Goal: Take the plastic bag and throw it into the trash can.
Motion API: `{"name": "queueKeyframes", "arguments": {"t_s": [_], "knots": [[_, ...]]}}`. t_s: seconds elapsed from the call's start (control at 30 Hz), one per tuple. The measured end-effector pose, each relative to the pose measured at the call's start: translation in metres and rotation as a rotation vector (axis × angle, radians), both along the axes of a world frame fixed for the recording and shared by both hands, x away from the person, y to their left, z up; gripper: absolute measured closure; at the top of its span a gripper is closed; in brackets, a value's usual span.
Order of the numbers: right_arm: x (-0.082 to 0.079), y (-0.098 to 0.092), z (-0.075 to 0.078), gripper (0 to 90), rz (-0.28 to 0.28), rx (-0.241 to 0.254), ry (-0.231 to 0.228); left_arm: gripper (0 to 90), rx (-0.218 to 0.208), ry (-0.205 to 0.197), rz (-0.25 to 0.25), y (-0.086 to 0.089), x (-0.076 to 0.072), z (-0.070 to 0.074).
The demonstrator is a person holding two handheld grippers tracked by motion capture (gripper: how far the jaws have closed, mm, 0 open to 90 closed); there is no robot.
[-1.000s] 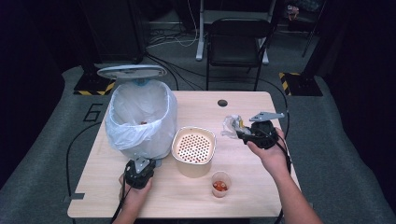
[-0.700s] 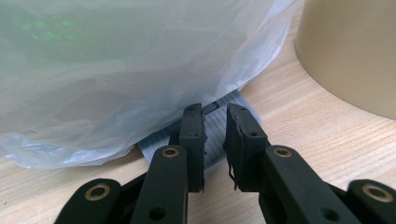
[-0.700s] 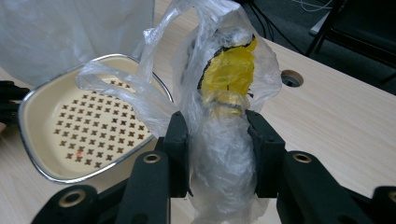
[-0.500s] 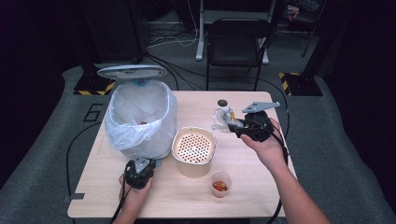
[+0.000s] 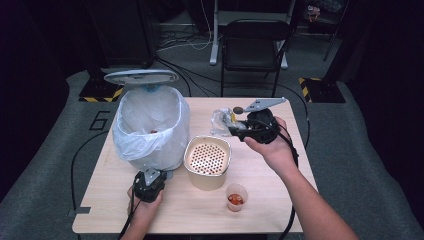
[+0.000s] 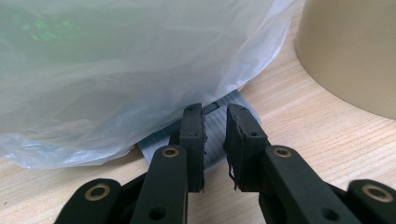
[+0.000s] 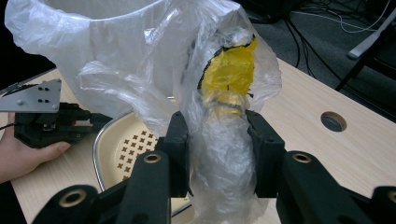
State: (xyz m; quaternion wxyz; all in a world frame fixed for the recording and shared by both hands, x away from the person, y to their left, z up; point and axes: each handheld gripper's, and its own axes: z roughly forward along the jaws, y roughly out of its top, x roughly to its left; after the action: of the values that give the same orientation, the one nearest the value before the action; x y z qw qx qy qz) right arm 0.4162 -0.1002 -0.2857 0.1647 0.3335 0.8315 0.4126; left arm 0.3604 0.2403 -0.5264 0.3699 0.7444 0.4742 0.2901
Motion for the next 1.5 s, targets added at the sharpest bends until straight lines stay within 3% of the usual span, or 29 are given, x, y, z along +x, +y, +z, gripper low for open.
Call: {"name": "queueKeyframes", "arguments": {"t_s": [0.47,0.8,1.13,1.3,1.5], "knots": [[0.007,0.037,0.019,66.1,0.075,0.029,-0.006,76.8,-0.013,-0.003,0.005,-0.001,0.0,0.0],[0.014,0.079,0.028,66.3,0.143,0.023,-0.017,76.8,0.024,-0.015,0.0,0.001,0.001,0.001],[0.017,0.107,0.038,66.5,0.163,0.024,-0.016,76.8,0.017,-0.007,-0.003,0.001,0.001,0.001],[0.021,0.119,0.041,66.5,0.174,0.036,-0.023,76.8,0.025,-0.021,0.004,0.001,0.001,0.0],[0.024,0.136,0.042,66.7,0.188,0.032,-0.029,76.9,0.024,-0.007,-0.003,0.001,0.0,0.001]]}}
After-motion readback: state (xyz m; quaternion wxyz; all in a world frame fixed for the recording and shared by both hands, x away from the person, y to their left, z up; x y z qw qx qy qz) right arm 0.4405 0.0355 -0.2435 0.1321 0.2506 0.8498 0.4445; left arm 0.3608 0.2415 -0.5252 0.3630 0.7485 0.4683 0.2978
